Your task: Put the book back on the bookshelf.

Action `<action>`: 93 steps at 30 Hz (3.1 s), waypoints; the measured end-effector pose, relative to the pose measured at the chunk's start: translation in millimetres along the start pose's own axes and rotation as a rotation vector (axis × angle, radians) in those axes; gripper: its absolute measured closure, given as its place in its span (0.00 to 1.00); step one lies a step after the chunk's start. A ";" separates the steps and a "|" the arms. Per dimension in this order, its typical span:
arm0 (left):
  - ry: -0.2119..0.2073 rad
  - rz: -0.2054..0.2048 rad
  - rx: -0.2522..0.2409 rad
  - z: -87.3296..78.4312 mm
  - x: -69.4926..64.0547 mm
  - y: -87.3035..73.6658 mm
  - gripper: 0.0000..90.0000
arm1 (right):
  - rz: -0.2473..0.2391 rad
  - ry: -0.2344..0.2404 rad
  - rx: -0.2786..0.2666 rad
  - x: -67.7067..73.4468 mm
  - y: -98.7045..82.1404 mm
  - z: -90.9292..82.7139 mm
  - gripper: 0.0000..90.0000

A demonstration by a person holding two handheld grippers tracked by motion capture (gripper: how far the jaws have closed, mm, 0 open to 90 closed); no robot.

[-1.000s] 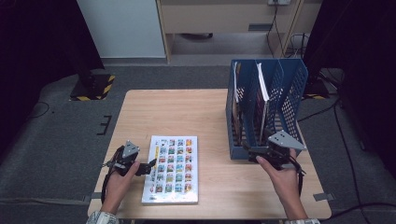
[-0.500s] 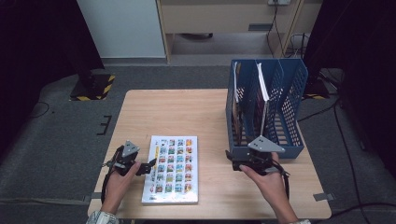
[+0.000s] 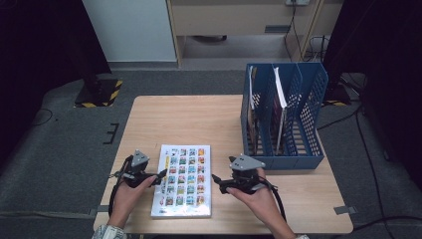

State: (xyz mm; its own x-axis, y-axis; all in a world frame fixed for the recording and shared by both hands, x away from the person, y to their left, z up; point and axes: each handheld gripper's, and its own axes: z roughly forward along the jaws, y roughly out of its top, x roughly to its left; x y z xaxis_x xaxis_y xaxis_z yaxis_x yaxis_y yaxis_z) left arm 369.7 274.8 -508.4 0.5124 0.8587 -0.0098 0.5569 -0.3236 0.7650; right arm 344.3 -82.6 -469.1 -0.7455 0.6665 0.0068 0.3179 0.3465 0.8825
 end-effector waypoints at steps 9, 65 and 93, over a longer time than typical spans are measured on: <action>-0.001 0.004 0.015 0.9 -0.1 -1.7 0.13 | -0.009 0.020 0.054 10.8 0.7 28.8 0.27; -0.131 -0.172 0.098 43.5 7.0 14.3 0.18 | 0.130 0.069 0.246 10.4 -16.3 95.0 0.21; -0.159 -0.158 0.043 19.6 -4.6 20.0 0.52 | 0.154 0.079 0.240 8.8 -18.1 95.2 0.21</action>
State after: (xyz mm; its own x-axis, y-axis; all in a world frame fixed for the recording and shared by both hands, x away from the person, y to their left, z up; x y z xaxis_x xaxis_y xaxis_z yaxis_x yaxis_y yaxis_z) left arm 391.3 256.6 -505.7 0.5117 0.8274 -0.2313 0.6640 -0.2101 0.7176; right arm 387.8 -20.2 -529.8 -0.7182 0.6731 0.1765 0.5531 0.3983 0.7317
